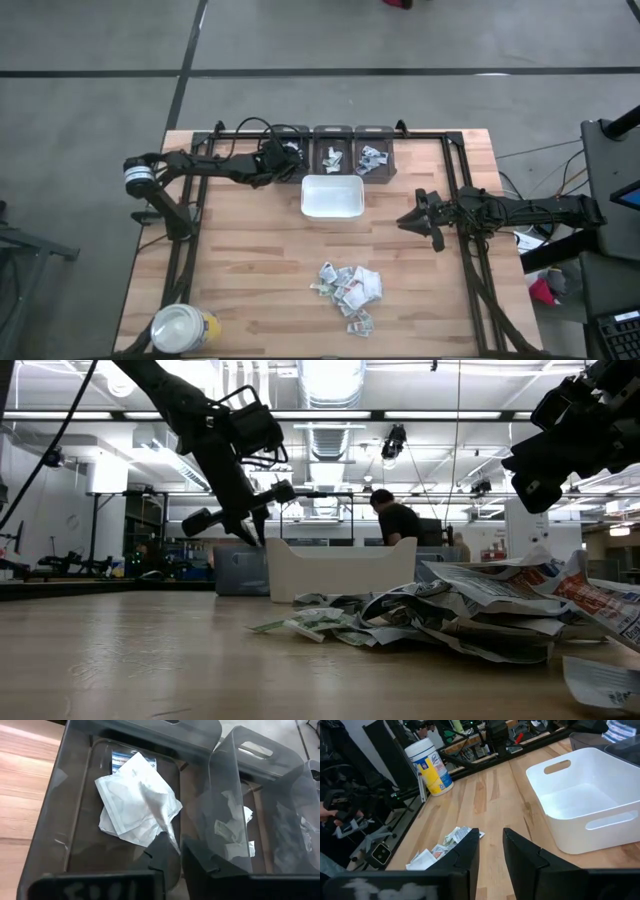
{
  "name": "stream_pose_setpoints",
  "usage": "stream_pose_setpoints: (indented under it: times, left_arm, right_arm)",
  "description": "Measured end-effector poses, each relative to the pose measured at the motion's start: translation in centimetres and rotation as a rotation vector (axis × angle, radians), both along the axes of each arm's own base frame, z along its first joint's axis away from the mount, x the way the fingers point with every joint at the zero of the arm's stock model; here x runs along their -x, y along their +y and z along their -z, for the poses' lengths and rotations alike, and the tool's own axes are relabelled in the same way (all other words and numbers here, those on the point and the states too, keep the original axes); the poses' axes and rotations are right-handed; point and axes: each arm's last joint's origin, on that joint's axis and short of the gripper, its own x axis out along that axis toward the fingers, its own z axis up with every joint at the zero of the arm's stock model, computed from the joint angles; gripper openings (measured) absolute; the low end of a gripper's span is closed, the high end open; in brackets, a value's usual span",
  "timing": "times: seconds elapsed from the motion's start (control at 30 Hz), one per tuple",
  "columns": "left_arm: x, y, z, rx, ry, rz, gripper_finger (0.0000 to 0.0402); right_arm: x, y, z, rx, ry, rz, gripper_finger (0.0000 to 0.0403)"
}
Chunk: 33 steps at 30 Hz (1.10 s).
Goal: Pick & Place First Aid Supplies
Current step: Put the white fingertip band aid into the left black bin, then put the white alcohol pad into the right black bin
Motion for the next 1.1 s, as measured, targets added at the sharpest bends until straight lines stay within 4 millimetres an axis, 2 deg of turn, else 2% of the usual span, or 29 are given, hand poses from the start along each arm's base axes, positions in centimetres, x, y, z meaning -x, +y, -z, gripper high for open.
stream_pose_setpoints:
  times: [0.23,0.4,0.63,0.87,1.1]
  left_arm:
    - [0.4,0.1,-0.6,-0.010,-0.001,0.003,0.0104]
    - [1.9,-0.5,-2.9,-0.054,0.058,0.099,0.0118]
    - [3.9,-2.2,-7.2,-0.037,-0.114,0.210,0.0117]
    - [4.6,-6.0,-9.9,-0.024,-0.248,0.408,0.0117]
    - [3.7,-11.7,-10.5,-0.057,-0.295,0.602,0.0117]
  right_arm:
    - [0.0,0.0,0.0,0.000,0.000,0.000,0.0081]
    - [0.0,0.0,0.0,0.000,0.000,-0.001,0.0073]
    - [0.0,0.0,0.0,0.001,0.000,-0.001,0.0068]
    - [0.0,0.0,0.0,0.004,0.000,-0.001,0.0077]
    - [0.0,0.0,0.0,0.004,0.000,-0.001,0.0085]
